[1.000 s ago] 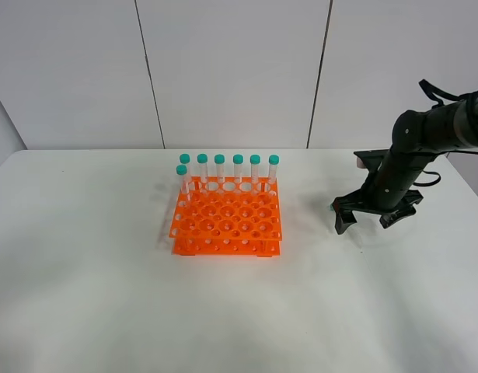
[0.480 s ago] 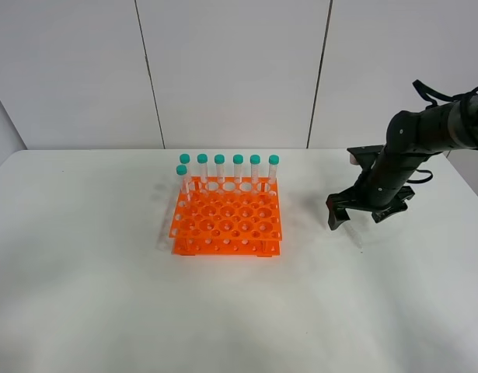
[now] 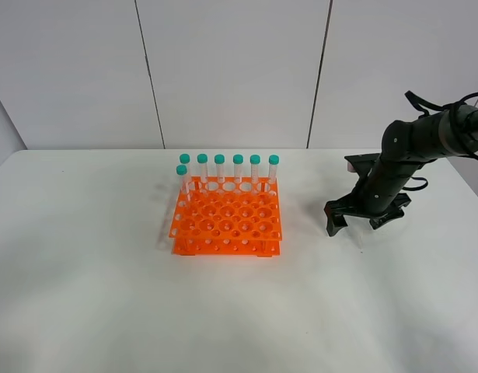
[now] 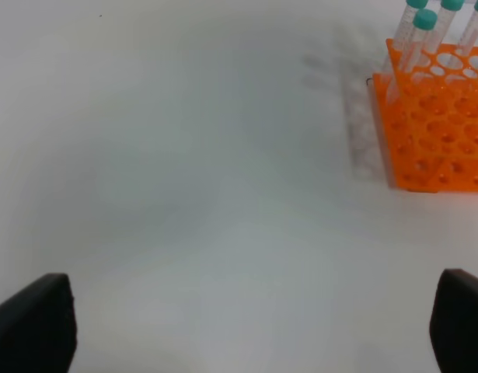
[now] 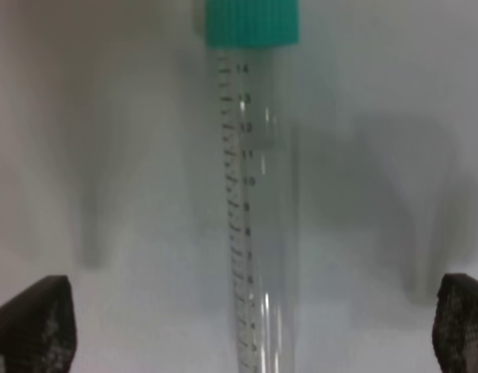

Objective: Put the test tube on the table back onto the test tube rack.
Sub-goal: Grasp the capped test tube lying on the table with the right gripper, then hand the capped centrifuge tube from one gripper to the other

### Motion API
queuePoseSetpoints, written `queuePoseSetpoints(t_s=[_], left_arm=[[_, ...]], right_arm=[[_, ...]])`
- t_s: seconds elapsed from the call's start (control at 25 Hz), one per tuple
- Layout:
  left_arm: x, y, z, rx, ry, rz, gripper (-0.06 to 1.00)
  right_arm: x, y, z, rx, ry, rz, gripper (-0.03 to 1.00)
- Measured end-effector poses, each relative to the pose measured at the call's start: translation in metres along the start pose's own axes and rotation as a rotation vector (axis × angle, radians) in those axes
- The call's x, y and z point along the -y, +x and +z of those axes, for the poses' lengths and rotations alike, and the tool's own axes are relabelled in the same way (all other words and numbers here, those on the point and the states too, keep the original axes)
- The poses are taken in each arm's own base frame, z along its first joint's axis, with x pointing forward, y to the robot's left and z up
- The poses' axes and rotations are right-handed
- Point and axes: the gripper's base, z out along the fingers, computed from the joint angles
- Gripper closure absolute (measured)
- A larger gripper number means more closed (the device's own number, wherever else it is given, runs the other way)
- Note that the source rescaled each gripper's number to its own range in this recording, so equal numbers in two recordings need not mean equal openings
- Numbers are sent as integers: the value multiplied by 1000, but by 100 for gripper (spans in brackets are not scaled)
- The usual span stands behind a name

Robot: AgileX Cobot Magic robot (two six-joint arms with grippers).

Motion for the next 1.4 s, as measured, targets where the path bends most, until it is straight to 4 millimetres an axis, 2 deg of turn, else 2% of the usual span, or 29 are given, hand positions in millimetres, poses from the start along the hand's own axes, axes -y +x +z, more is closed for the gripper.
queuePoseSetpoints(t_s=[0.24, 0.4, 0.52, 0.56, 0.64, 0.68, 0.76, 0.8, 0.84, 0.96, 1.04, 1.12, 1.28, 1.4], left_arm=[[0, 0, 0, 0, 0, 0, -6], [0, 0, 0, 0, 0, 0, -6], [0, 0, 0, 0, 0, 0, -6], [0, 0, 0, 0, 0, 0, -6], [0, 0, 0, 0, 0, 0, -6], [0, 0, 0, 0, 0, 0, -6], [0, 0, 0, 0, 0, 0, -6], [0, 0, 0, 0, 0, 0, -6], [0, 0, 0, 0, 0, 0, -6], [0, 0, 0, 0, 0, 0, -6], [0, 0, 0, 0, 0, 0, -6], [0, 0, 0, 0, 0, 0, -6], [0, 0, 0, 0, 0, 0, -6], [0, 0, 0, 0, 0, 0, -6]], right_arm=[[0, -1, 0, 14, 3, -3, -3], [0, 2, 9, -23, -1, -7, -3], [0, 2, 9, -25, -2, -7, 1], [1, 2, 9, -27, -1, -8, 7], [0, 2, 9, -32, -2, -6, 27], [0, 3, 10, -39, -4, -4, 43], [0, 4, 10, -52, -7, -4, 85], [0, 4, 10, -55, -7, -3, 97], [0, 5, 10, -57, -6, -4, 94], [1, 5, 7, -60, 1, -17, 94], [1, 3, -8, -36, 10, -27, 94], [0, 0, -34, 16, 19, -41, 94], [-7, 2, -103, 135, 8, -90, 94], [-20, 10, -148, 221, -39, -164, 94]])
